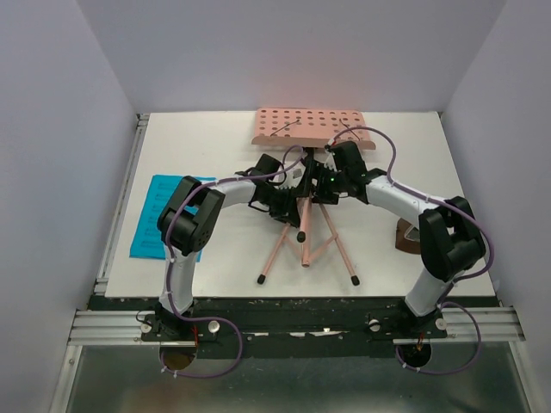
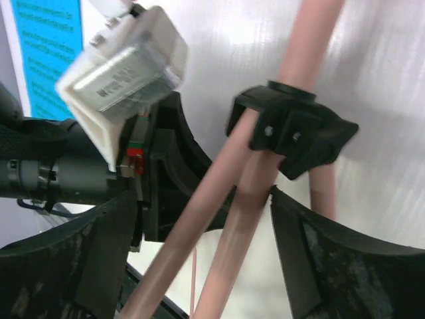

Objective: Pack up the instrument practice props

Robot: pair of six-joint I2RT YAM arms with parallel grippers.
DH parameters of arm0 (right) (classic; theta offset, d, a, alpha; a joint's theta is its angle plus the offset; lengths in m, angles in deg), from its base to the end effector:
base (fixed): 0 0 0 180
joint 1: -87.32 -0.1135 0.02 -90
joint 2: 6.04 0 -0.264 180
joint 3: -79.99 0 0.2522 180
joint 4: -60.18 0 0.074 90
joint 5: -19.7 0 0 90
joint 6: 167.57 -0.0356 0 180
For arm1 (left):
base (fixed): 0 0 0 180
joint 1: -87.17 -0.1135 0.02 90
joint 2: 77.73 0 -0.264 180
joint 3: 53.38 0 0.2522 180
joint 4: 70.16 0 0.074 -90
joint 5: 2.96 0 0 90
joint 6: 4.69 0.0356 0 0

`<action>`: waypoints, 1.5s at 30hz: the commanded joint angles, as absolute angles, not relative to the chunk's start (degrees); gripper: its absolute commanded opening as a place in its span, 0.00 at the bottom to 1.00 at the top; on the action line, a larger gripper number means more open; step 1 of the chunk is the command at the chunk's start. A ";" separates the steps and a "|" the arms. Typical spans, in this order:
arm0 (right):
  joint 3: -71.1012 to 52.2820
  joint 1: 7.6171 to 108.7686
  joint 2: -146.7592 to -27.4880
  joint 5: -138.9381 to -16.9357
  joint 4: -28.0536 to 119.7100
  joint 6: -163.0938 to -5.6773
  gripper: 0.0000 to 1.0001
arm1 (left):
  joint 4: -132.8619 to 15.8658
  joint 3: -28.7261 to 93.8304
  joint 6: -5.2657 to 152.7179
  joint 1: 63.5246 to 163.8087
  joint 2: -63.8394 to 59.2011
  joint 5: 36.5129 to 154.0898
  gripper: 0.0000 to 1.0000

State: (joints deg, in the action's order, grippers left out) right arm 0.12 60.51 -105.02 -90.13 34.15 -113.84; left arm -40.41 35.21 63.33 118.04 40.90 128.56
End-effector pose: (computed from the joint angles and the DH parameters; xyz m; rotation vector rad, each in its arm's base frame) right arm 0.3295 0.1801 0.2155 0.0263 2.5022 0.9107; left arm 0.3445 -0.2334 0.1320 0.4888 2.6932 -1.2514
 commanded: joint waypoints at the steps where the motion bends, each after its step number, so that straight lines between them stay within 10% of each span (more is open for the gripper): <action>1: 2.94 60.07 -106.24 -90.61 34.29 -115.10 0.74 | -50.15 36.59 64.65 118.19 44.18 123.78 0.00; 8: 6.98 59.99 -105.18 -88.58 34.29 -113.52 0.02 | -53.40 35.18 61.32 117.58 43.48 128.16 0.00; 15: 7.17 60.07 -108.87 -83.22 37.19 -110.18 0.00 | -57.89 33.95 58.33 118.54 42.16 133.97 0.07; 21: 1.98 57.79 -115.02 -80.67 36.85 -111.31 0.01 | -58.95 33.59 59.11 121.97 40.84 135.29 0.62; 26: 0.13 57.88 -111.61 -79.00 33.25 -108.43 0.26 | -50.70 33.07 64.46 121.62 36.54 128.89 0.86; 33: -2.94 58.32 -106.68 -79.79 28.94 -108.68 1.00 | -41.73 31.66 69.30 114.60 30.57 125.19 0.99; 45: -10.59 55.95 -117.04 -73.65 22.61 -111.76 1.00 | -36.53 23.76 74.14 106.50 17.38 118.33 0.99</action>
